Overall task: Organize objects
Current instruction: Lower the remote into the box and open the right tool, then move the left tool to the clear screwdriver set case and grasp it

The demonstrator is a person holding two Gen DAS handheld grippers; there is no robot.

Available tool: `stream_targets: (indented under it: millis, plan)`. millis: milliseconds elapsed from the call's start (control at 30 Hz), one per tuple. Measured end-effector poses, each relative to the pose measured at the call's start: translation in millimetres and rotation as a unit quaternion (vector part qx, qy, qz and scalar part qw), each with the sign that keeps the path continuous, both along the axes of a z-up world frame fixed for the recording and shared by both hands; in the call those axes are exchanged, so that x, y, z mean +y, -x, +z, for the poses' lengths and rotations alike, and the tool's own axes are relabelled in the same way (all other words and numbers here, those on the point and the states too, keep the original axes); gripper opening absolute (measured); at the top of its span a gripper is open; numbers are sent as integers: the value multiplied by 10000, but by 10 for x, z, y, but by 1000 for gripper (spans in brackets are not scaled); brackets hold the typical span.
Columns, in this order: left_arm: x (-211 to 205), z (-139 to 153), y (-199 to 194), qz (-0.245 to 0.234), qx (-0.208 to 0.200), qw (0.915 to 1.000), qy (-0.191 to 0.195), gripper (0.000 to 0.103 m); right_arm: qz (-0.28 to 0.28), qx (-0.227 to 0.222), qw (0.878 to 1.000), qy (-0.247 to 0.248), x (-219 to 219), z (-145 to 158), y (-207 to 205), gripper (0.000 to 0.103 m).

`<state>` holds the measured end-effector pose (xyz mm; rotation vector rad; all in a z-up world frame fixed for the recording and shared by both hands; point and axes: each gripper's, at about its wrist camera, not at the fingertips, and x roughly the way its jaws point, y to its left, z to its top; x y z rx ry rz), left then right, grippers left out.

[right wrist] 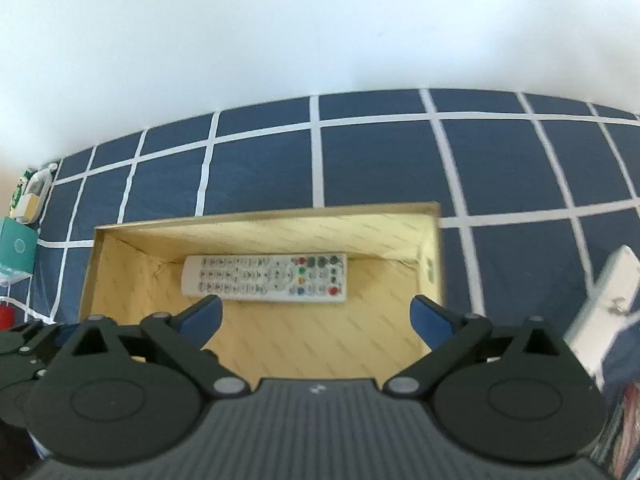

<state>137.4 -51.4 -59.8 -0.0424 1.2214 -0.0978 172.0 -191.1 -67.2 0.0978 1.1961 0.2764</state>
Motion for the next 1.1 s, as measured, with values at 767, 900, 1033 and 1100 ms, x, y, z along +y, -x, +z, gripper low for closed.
stream_targets:
  millis: [767, 900, 1033, 1100]
  plan:
    - [-988, 327, 1036, -945, -115, 9954, -64, 103, -1215, -228, 9923, -122, -1205, 365, 1281, 103]
    - [-1216, 281, 1164, -1110, -50, 9938, 20, 103, -1375, -196, 9902, -165, -1494, 333, 1507, 103]
    - [-1435, 248, 1281, -1188, 10, 9929, 23, 103, -1488, -165, 9887, -111, -1736, 318, 1650, 103]
    - [-1538, 230, 1318, -1192, 27, 9929, -2, 103, -1551, -143, 9877, -103, -1862, 307, 1702, 103]
